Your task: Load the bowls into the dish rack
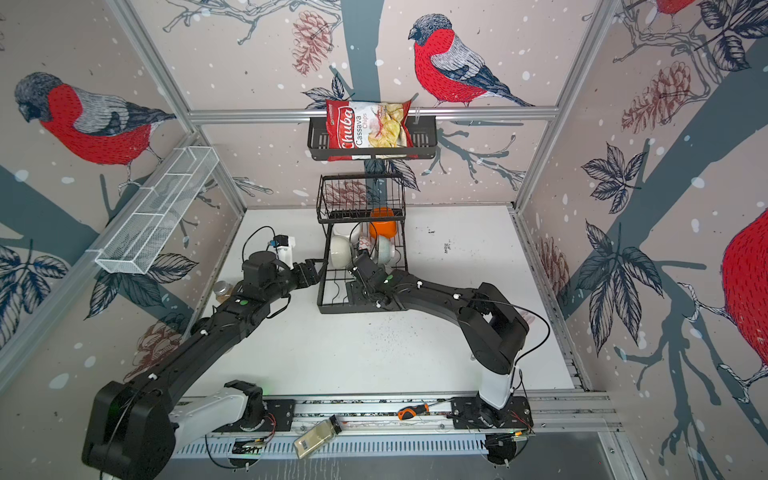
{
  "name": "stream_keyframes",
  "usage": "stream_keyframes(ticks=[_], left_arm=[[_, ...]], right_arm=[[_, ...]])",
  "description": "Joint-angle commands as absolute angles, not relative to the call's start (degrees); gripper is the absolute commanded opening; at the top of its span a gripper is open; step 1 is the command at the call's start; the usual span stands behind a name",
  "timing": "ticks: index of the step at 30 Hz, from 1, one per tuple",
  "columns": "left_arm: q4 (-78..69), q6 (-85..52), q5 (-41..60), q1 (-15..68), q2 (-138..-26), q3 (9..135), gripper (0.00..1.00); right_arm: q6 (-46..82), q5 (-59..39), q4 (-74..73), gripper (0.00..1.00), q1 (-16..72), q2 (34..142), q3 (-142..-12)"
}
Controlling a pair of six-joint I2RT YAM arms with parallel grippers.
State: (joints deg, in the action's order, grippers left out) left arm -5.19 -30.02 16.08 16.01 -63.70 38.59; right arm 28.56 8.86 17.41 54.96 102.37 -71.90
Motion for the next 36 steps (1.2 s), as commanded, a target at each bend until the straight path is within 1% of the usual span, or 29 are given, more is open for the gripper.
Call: stream_keyframes(ticks=[1,6,13,16,18,19,21,23,24,28,32,33,36], left_arm=[[-4.82,-29.47,14.98,15.91,-63.40,38.61,0.80],[-4.78,-29.44,14.46,15.86,-63.52,38.60,0.80],[-3.60,-29.14,12.61,15.63,-63.11,39.04,0.80],[-1.96,-28.66,8.45,15.60,-62.03,38.97,0.80],[-0.38,-28.58,3.62,15.64,-60.89,38.85,0.81],[0.22,-28.75,1.46,15.52,-60.35,38.72,0.81],[2.20,-28.66,-3.15,15.50,-58.96,38.84,0.81],[3.56,-27.75,-5.86,15.33,-57.79,38.94,0.81],[4.45,-27.28,-6.98,15.30,-57.45,39.17,0.82],[7.55,-26.38,-12.45,15.21,-57.22,39.91,0.85],[7.95,-25.89,-20.23,15.21,-56.95,38.31,0.92],[7.00,-25.34,-21.10,15.26,-56.80,37.35,0.96],[2.72,-23.58,-21.19,15.21,-56.69,33.88,0.97]], right_arm=[[27.82,12.08,18.72,0.84,54.89,100.90,-72.50],[26.67,13.09,18.46,0.88,54.78,99.20,-72.66],[25.17,15.91,18.29,0.89,54.45,96.71,-72.97],[24.39,19.31,17.94,0.89,54.22,93.86,-72.24],[23.84,23.17,17.76,0.89,54.03,91.19,-71.04],[23.77,25.16,17.75,0.90,53.82,89.75,-70.34],[23.86,29.23,17.52,0.95,52.74,86.01,-68.06],[23.63,30.48,16.22,0.99,50.47,82.23,-64.89],[23.50,29.91,15.53,1.00,48.66,80.11,-63.08],[23.38,26.72,13.02,1.00,40.41,73.70,-56.29],[21.96,25.61,10.40,1.00,33.16,69.19,-49.91],[21.38,25.07,9.60,0.99,31.11,68.55,-48.39],[20.08,25.42,7.03,1.00,25.54,67.78,-44.17]])
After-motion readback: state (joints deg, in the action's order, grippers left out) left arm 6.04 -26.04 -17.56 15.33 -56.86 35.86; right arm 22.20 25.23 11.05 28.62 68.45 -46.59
